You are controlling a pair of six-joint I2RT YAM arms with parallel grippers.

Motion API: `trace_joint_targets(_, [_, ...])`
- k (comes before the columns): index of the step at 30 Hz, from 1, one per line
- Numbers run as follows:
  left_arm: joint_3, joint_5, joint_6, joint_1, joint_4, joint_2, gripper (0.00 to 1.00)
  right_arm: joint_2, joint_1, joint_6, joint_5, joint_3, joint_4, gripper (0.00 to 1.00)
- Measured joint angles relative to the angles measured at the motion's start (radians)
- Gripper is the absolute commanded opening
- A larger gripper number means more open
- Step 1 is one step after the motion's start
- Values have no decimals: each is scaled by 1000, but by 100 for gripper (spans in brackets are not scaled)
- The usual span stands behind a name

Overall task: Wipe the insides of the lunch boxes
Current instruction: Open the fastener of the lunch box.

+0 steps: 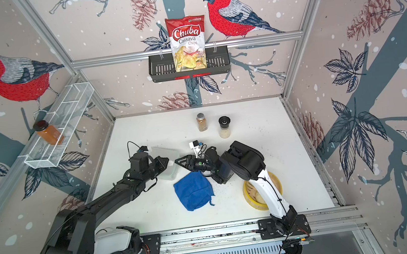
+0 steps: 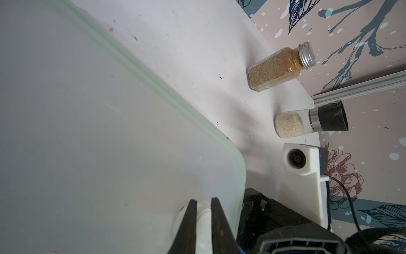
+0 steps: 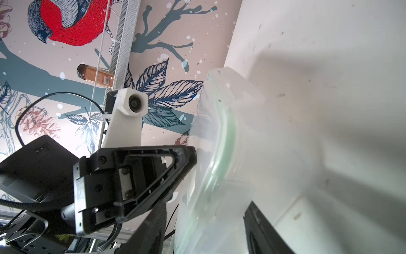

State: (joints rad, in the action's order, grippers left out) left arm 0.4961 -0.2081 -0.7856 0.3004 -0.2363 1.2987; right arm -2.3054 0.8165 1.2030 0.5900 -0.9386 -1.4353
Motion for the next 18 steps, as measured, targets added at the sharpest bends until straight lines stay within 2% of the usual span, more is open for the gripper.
trace_joint_targets(5, [1, 3, 0, 0, -19, 13, 16, -32, 0, 8, 1, -24, -12, 58])
trace_joint_targets(7, [1, 2, -1, 0, -26, 16, 16, -43, 0, 26, 2, -28, -28, 55])
trace_joint_targets(12, [0, 1, -3, 0, -44, 27, 16, -69, 0, 60, 3, -32, -91, 40])
trace_joint_targets(18, [-4, 2, -3, 0, -64, 42, 16, -92, -3, 148, -6, -28, -129, 30])
